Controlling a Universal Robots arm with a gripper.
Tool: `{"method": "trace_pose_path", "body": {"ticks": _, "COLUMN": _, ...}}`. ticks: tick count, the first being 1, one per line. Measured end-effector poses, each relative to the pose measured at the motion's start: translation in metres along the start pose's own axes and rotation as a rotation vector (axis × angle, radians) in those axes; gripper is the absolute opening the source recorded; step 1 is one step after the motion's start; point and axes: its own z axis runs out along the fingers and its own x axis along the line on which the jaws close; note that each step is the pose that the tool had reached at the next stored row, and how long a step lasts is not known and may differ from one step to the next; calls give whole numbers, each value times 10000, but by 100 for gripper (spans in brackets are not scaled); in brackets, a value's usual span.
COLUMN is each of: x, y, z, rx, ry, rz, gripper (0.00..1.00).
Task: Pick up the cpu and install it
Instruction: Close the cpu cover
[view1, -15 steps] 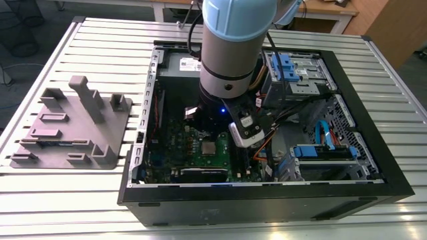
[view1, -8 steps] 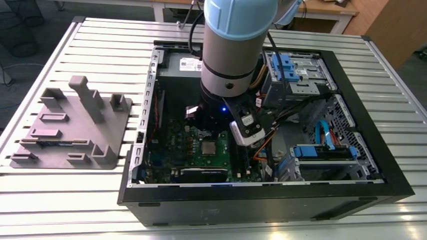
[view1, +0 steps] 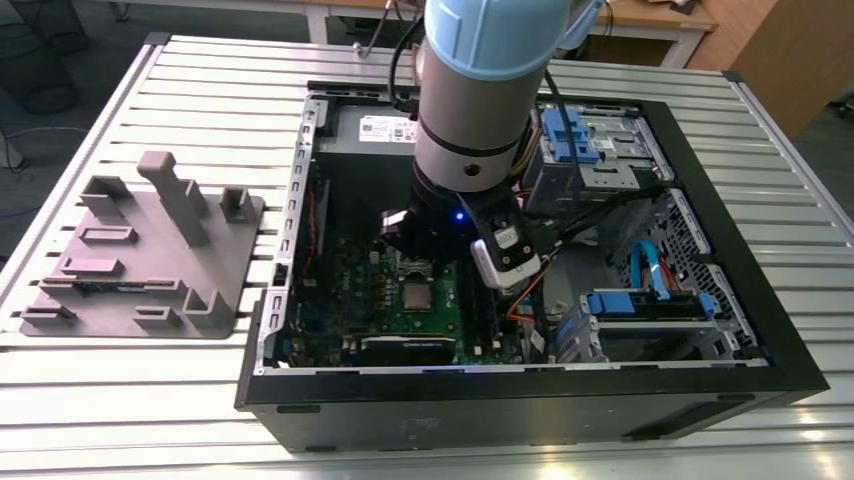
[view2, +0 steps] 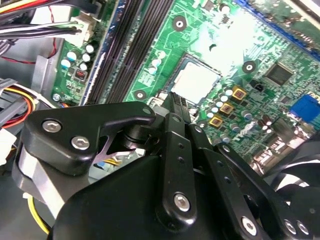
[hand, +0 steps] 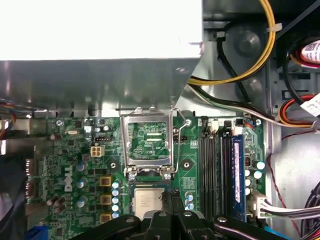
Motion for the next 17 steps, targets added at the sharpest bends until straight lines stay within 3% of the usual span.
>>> {"method": "trace_pose_path", "body": {"ticks": 6, "x": -28, "y": 41, "z": 28, "rx": -1, "ry": 8, "rz": -163, "gripper": 11}}
{"method": "trace_pose_path", "body": {"ticks": 17, "x": -30, "y": 58, "z": 35, "rx": 1, "ry": 14, "rz": -242, "gripper": 11}}
